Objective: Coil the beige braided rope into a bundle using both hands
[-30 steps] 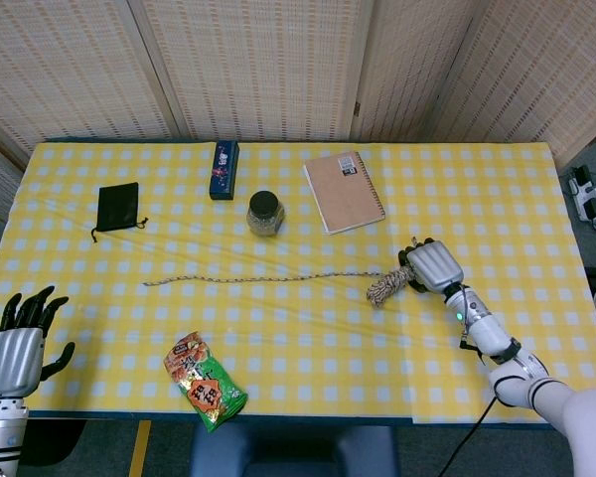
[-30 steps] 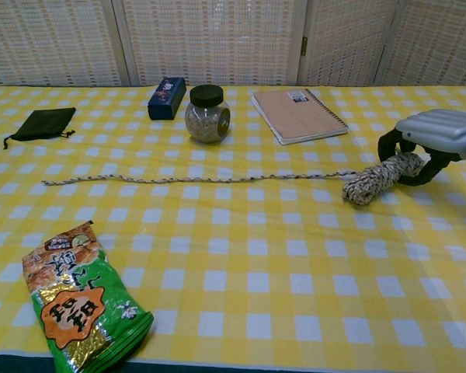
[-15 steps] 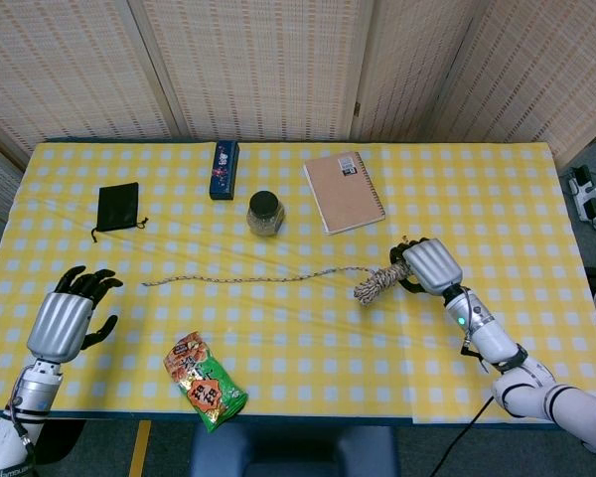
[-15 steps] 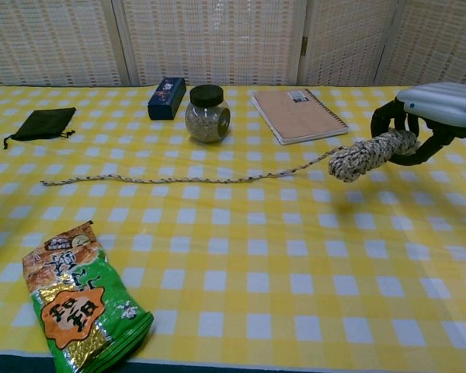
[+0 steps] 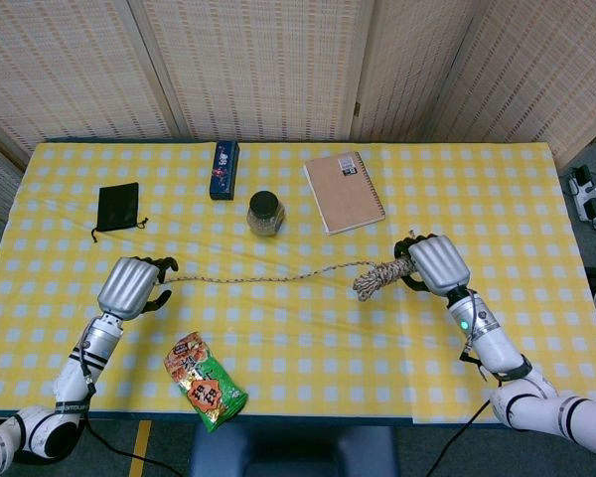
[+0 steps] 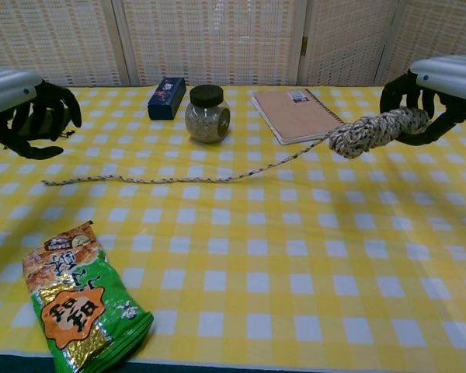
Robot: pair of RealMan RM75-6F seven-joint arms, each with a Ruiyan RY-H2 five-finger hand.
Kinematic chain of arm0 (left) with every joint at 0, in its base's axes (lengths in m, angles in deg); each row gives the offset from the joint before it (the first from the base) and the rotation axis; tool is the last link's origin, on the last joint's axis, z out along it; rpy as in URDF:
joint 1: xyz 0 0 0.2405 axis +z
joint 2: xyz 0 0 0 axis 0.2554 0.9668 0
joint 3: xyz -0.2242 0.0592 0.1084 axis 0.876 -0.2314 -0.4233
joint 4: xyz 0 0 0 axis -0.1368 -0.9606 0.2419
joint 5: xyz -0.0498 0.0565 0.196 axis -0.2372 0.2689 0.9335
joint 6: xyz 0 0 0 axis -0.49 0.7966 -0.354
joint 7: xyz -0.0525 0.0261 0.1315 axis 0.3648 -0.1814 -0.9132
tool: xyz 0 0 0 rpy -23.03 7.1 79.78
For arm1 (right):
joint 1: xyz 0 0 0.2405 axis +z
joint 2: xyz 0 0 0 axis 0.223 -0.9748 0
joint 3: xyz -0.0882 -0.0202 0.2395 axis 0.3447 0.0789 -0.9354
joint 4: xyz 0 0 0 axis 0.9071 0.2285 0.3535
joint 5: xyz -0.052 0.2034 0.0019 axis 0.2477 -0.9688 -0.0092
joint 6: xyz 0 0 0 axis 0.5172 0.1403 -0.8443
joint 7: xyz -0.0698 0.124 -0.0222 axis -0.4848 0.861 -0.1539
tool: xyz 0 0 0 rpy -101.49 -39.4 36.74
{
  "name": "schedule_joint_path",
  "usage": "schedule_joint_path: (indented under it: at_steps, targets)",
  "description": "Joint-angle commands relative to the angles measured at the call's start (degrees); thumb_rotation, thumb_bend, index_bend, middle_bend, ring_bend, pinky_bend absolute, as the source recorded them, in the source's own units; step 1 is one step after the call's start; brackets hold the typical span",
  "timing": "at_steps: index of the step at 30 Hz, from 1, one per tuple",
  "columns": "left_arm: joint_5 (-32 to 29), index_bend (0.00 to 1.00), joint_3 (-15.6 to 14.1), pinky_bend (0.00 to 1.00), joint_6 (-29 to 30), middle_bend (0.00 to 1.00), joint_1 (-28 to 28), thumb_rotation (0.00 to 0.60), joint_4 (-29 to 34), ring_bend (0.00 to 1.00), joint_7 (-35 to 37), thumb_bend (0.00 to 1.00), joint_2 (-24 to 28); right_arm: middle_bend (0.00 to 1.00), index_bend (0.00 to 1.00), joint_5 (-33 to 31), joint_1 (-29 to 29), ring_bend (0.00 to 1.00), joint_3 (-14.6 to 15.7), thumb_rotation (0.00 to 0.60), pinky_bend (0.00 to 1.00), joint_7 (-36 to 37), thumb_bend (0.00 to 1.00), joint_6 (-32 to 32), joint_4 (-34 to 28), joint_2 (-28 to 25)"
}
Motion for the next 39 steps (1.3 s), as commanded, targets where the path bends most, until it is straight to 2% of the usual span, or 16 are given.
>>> schedule_joint_path:
  at_steps: [1,10,27,34,39]
  targets:
    - [-4.50,0.45,1.03,0.72,-2.78,0.67,-2.33,0.600,-5.10,0.67,-1.74,0.35,-3.83,0.62,0.77,-1.00,-0.42,0.60,-0.36,0.600,0.51,-1.13,0.38,0.18,-1.20,-0.89]
    - [-10.84,0.47,0.87,0.78,-6.66,0.79,-4.43,0.600,-10.28,0.75,-2.55,0.35,-7.45,0.62,0.77,-2.46,-0.02,0.60,-0.66,0.600,0.52,-2.13,0.38,-0.60,-1.40,-0.57]
    - [-18.95,0.53,0.77,0.80,-9.60,0.85,-7.88,0.600,-18.50,0.80,-6.08,0.35,-14.18,0.62,0.77,-3.13,0.41,0.60,-0.49,0.600,0.53,-1.40,0.38,-1.75,-0.18,0.10]
    - [-21.84,0.53,0.92,0.80,-10.77,0.85,-8.60,0.600,-20.53,0.80,-6.97,0.36,-14.90,0.62,0.77,-3.37,0.62,0.60,-0.24,0.600,0.53,-1.54,0.38,-2.39,0.38,0.45]
    - [-23.19,0.53,0.72,0.80,-11.64,0.85,-8.79,0.600,-21.07,0.80,-7.05,0.40,-14.80,0.62,0.77,-3.48,0.72,0.60,-0.17,0.600,0.53,-1.58,0.38,-2.58,0.62,0.59]
